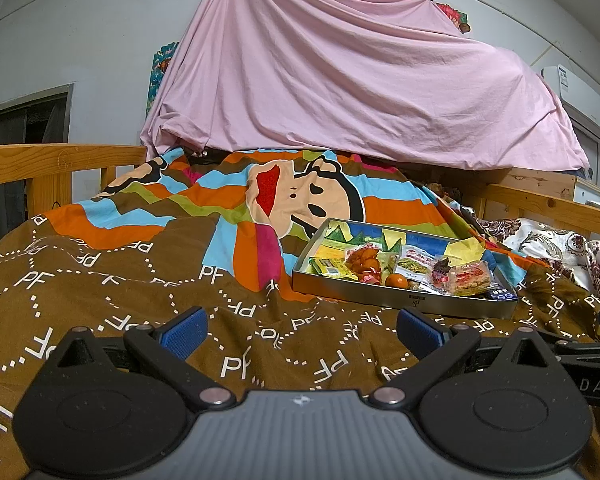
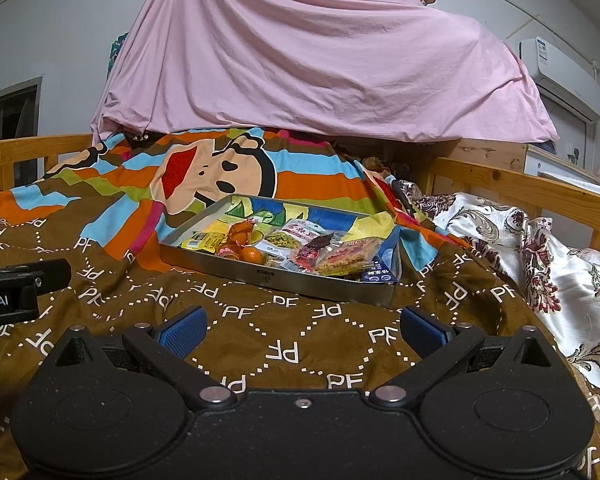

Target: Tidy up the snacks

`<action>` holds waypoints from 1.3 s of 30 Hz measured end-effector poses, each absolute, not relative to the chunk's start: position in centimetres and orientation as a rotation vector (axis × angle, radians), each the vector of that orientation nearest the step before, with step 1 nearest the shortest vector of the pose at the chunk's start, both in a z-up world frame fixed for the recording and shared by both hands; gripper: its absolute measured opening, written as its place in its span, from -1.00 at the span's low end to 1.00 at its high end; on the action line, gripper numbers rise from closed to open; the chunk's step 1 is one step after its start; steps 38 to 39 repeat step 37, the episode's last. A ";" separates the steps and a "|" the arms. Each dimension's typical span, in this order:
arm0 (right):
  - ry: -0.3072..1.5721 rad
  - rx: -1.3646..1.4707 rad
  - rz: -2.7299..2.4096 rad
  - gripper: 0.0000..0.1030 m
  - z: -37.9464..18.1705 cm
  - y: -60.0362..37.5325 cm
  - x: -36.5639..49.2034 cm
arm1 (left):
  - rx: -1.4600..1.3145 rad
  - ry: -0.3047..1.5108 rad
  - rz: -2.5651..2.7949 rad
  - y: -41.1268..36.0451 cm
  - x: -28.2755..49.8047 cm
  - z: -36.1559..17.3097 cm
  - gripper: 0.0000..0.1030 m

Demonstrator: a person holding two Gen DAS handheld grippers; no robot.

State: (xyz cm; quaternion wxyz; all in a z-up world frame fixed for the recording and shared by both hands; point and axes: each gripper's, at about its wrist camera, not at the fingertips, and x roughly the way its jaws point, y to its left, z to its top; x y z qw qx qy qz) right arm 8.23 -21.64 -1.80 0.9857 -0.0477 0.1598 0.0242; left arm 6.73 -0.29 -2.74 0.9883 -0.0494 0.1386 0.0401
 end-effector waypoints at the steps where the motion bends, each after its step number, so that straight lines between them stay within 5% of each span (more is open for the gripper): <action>1: 0.321 -0.096 0.049 0.99 -1.8 -21.6 8.2 | -0.099 0.278 0.081 -0.3 6.7 -2.7 0.99; 39: 0.364 -0.108 0.057 0.99 -2.3 -21.5 8.4 | -0.084 0.391 0.146 -0.2 7.6 -3.3 0.99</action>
